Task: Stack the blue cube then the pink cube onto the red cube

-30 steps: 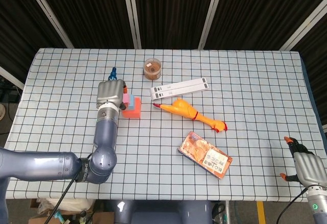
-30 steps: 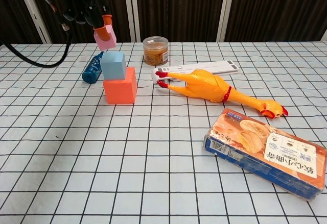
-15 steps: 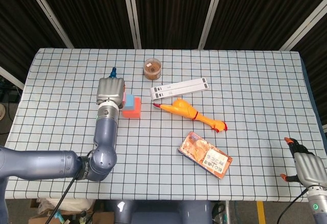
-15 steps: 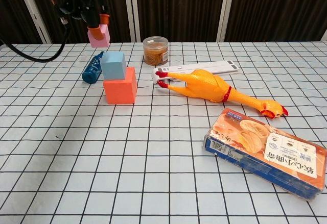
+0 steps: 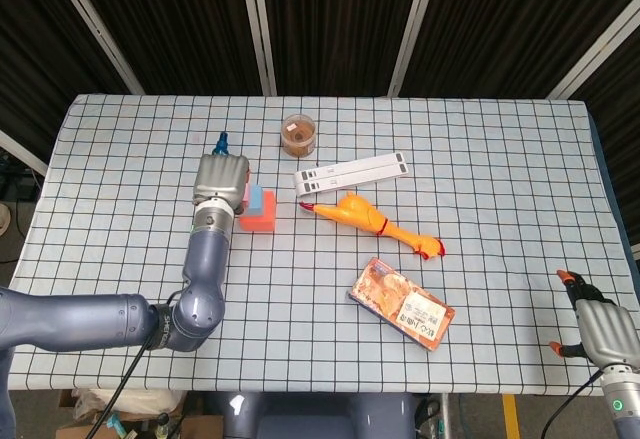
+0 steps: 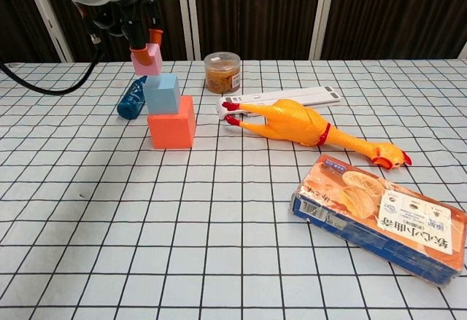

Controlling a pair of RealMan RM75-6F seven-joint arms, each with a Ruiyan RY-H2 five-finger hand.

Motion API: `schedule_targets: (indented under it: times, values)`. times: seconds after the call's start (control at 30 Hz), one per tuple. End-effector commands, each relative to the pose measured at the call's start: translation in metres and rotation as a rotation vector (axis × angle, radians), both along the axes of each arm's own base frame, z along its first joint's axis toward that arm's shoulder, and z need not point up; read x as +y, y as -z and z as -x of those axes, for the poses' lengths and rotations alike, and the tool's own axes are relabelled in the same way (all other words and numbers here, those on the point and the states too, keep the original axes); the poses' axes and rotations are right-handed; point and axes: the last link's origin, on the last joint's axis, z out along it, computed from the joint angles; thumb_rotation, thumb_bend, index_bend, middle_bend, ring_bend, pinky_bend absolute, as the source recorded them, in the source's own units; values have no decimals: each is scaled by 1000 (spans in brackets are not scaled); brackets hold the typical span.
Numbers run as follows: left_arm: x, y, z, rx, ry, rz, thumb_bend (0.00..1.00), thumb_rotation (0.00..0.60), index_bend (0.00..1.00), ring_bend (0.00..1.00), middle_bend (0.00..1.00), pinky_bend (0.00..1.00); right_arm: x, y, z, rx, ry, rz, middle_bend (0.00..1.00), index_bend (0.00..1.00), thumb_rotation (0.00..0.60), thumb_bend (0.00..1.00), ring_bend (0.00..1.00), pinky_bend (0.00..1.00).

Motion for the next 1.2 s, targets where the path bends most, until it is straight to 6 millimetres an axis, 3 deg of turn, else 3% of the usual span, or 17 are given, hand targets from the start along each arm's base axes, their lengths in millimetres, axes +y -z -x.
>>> schedule_targets:
  times: [0.03, 1.2]
  values:
    - [1, 0, 0, -4, -1, -1, 445, 600, 626, 788, 917, 862, 0, 0, 0, 0, 1, 1, 96, 63, 600, 129, 178, 340]
    - [8, 12, 11, -35, -15, -17, 445, 600, 611, 788, 917, 862, -1, 2, 0, 4, 0, -4, 96, 63, 600, 129, 178, 340]
